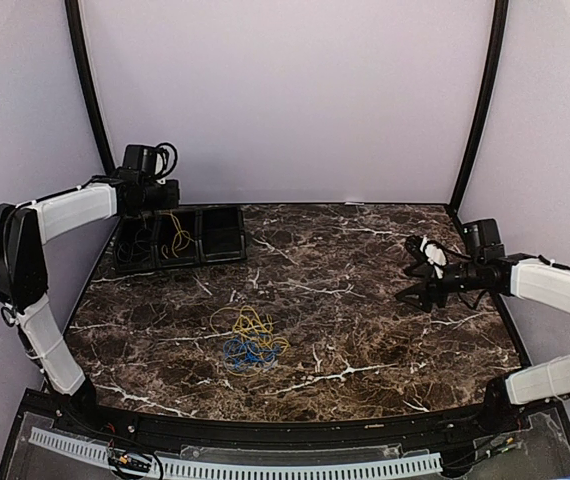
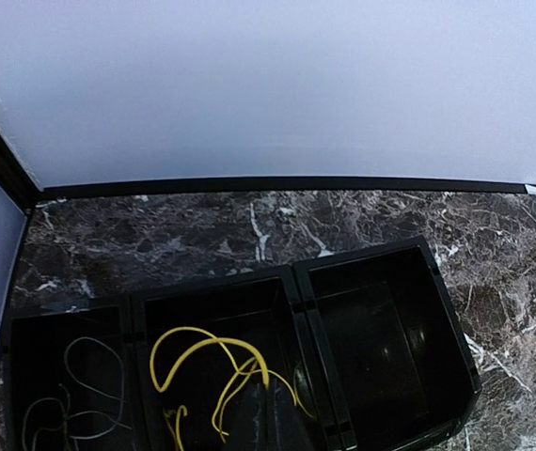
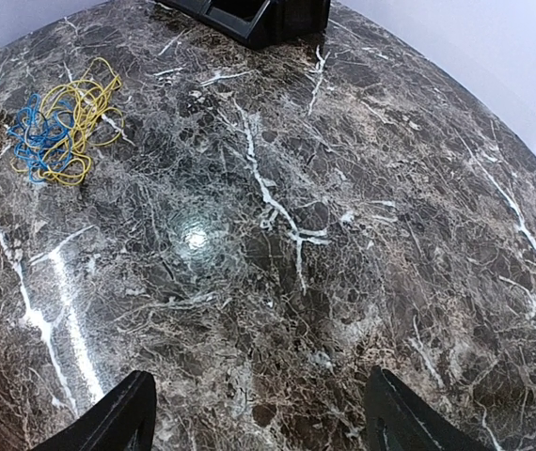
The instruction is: Untangle the cables
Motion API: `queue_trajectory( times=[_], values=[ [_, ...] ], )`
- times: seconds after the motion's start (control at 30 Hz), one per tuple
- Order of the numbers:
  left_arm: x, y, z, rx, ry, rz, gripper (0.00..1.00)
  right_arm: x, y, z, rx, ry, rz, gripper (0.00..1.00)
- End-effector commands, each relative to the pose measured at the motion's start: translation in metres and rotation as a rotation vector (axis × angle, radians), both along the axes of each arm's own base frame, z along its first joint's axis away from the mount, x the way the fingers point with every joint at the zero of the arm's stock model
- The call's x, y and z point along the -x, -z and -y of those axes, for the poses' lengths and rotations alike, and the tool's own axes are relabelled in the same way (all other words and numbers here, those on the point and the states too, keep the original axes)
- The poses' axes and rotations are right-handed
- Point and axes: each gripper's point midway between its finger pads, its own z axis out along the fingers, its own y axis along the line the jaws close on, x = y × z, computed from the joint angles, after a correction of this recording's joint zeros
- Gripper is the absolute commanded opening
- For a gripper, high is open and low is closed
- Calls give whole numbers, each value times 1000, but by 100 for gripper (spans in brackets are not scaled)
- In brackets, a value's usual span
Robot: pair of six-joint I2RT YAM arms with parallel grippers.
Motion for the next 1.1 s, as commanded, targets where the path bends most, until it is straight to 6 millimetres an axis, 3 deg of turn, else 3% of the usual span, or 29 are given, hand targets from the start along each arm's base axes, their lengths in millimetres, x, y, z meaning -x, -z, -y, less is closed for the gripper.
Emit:
queue_trajectory(
  times=[0.0, 0.07, 0.13, 0.47, 0.8, 1.07],
  values=[
    [-12, 12, 23, 112, 82, -32, 0, -4, 0, -2, 9, -7, 14, 78],
    [-12, 19, 34, 160, 135, -56, 0, -4, 0, -2, 12, -7, 15, 77],
    [-11, 24, 34, 169, 139, -74, 0, -4, 0, -3, 15, -8, 17, 78],
    [-9, 63, -13, 218, 50, -183, 0, -3, 1, -3, 19, -9, 17, 77],
    [-14, 92, 3, 308, 88, -273, 0, -3, 2, -2, 28, -8, 22, 77],
    [-14, 105, -2, 281, 56, -304, 0, -3, 2, -2, 30, -8, 21, 77]
  ],
)
